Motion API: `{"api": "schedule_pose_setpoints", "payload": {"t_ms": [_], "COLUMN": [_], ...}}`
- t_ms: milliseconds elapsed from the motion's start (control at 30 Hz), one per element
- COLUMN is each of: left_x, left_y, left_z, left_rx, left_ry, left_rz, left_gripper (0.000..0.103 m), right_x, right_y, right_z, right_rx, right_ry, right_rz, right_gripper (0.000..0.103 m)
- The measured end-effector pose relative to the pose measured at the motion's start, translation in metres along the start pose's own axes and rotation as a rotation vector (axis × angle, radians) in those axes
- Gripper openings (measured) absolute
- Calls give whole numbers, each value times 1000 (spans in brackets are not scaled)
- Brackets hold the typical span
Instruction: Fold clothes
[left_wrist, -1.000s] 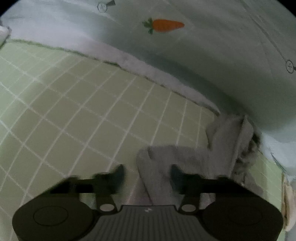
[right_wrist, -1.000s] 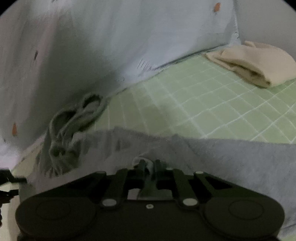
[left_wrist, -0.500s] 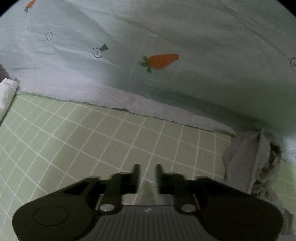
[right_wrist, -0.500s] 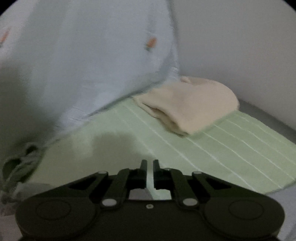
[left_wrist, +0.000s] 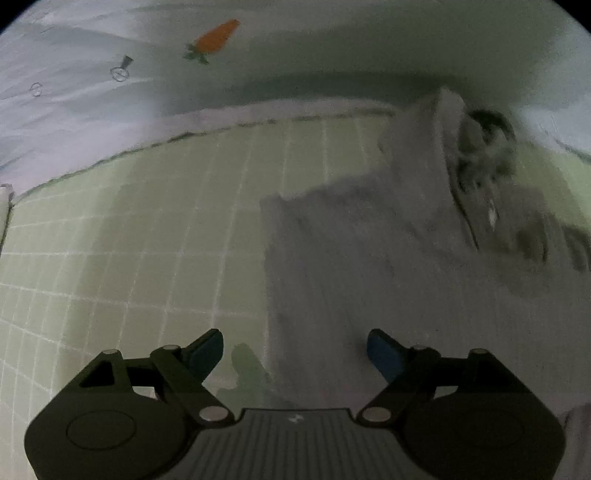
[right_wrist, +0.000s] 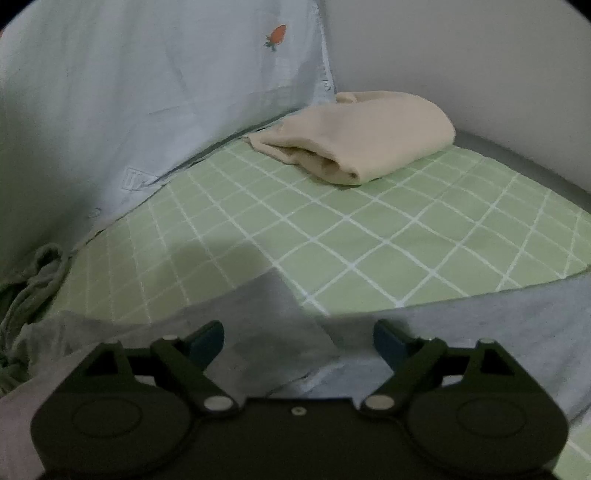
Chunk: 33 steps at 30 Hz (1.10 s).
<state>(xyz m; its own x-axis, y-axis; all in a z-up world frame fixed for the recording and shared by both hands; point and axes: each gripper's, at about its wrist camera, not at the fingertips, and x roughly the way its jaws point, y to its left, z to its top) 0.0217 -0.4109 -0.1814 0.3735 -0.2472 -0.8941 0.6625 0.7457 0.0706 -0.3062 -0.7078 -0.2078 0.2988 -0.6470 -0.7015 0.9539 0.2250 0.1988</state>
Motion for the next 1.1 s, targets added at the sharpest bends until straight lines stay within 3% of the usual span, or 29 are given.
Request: {"api": "schedule_pose_setpoints", "payload": {"t_ms": [67,133,167,200,267,300,333,367,467,633,800,833,867,900,1000,1100], "left_x": [0,0,0,1,0,-3,-6,-10,-20,-35,-49,-52,-55,-55,-49,-39], "left_y": [-1,-1,1,3,7,9,10,11,14,17,15,15,14,14,12,5], "left_z": [-4,-9,-10,-10,-10,-9,-9,-9,-10,-16,-25,-27,-29,-30,-35,-39], "left_rx": [15,22,11,-3,-30,-42,-54,-56,-61,-77,-67,-61,-56,-52,-42,-22], "left_ry": [4,7,15,24,29,21,14,2,-25,-51,-58,-63,-66,-63,-19,24], "left_rz": [0,2,-1,-5,-13,-17,-21,-21,-13,-26,-30,-33,-33,-33,-23,-18], "left_gripper": [89,92,92,92,92,92,92,92,92,92,92,92,92,92,92,92], "right_x": [-1,-1,-2,-2,-5,-6,-10,-14,-28,-51,-62,-65,-65,-63,-49,-37], "right_y": [1,4,6,9,15,18,20,23,43,122,184,186,184,175,139,98], "right_z": [0,0,0,-1,1,3,6,9,13,-3,-47,-51,-52,-50,-36,-24], "right_rx": [-12,-28,-38,-56,-110,-137,-128,-118,-75,-192,-411,-455,-472,-440,-314,-212], "right_ry": [-2,5,10,15,16,17,12,7,-24,2,97,85,65,45,18,-21], "right_rz": [16,27,30,16,29,36,77,119,247,543,651,632,592,543,365,172], "right_gripper": [83,71,58,51,24,17,2,0,0,0,4,20,43,51,57,75]}}
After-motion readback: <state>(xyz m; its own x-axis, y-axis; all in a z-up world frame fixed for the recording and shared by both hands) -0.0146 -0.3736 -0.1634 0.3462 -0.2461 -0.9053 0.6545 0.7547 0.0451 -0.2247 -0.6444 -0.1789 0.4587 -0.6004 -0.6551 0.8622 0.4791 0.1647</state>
